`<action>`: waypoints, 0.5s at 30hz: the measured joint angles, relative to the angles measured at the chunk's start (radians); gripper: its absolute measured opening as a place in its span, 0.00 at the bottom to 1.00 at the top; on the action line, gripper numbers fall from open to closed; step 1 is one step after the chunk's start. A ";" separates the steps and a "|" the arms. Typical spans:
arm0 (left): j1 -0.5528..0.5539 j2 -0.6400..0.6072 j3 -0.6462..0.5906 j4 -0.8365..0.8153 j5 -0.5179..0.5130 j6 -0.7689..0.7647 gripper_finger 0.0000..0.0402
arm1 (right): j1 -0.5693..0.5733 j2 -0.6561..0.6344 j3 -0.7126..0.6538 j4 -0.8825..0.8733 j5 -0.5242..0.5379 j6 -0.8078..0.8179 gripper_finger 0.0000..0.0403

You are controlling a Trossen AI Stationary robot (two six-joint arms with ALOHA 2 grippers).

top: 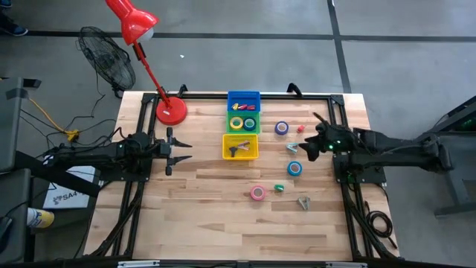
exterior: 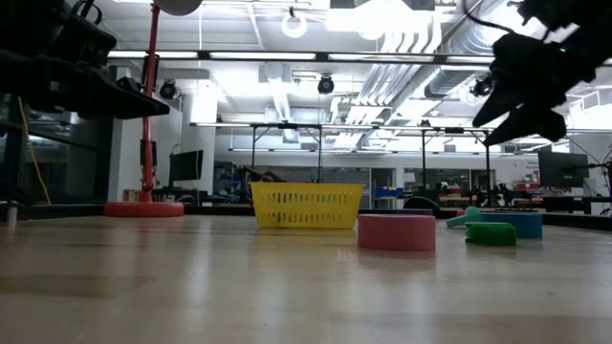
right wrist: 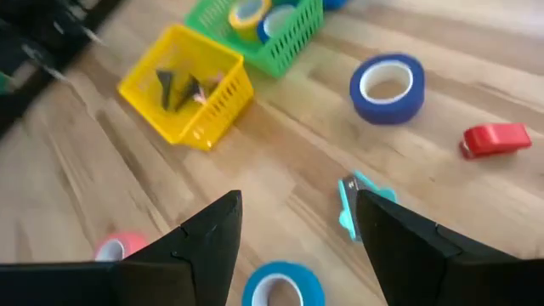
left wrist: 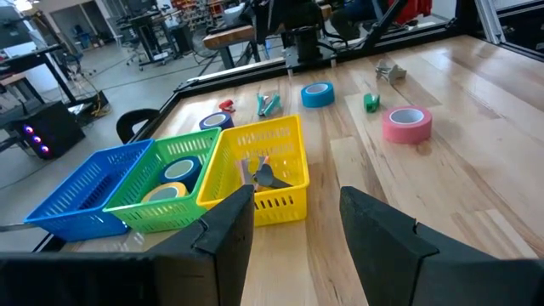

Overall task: Pick and place Stapler, Stapler remover, tape
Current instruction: Put the pink tape into the green bin

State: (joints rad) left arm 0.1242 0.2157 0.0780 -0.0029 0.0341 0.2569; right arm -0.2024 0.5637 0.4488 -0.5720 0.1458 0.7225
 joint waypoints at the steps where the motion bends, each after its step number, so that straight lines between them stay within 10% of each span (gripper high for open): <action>1: 0.000 0.000 0.000 0.000 0.000 0.000 0.43 | 0.000 0.042 0.029 -0.021 -0.009 -0.004 0.55; 15: 0.000 0.000 0.000 0.000 0.000 0.000 0.43 | 0.234 0.458 0.271 -0.002 -0.100 -0.429 0.55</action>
State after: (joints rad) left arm 0.1241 0.2157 0.0780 -0.0032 0.0341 0.2567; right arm 0.0316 1.0215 0.7197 -0.5742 0.0458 0.2936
